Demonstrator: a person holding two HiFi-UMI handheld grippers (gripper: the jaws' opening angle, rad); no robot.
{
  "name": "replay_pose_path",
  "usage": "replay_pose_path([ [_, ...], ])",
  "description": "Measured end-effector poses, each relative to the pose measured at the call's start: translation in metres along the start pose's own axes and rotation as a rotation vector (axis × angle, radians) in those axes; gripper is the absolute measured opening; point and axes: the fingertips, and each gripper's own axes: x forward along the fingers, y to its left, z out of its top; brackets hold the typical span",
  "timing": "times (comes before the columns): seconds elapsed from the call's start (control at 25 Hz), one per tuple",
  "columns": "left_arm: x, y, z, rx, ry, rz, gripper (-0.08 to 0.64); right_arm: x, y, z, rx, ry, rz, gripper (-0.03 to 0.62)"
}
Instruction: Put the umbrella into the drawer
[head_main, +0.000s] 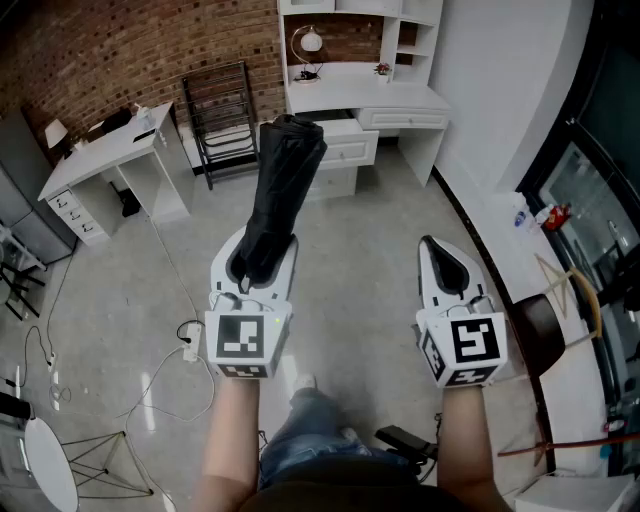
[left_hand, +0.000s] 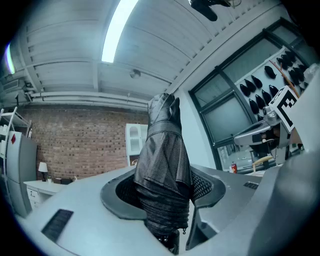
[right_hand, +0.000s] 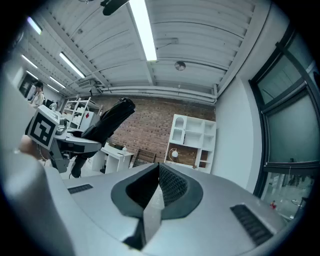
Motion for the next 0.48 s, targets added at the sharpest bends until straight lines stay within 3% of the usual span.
replay_pose_path([
  [0.24,0.025,0.008,-0.021,-0.009,-0.03,0.006,0.227,0.024,-0.008,-0.023,0.0,0.0,-0.019,0.0],
  [0.48,0.102,0.049,-0.061,0.011,-0.05,-0.047,0.227,0.115,-0.016,-0.052,-0.024,0.022,-0.064,0.0],
])
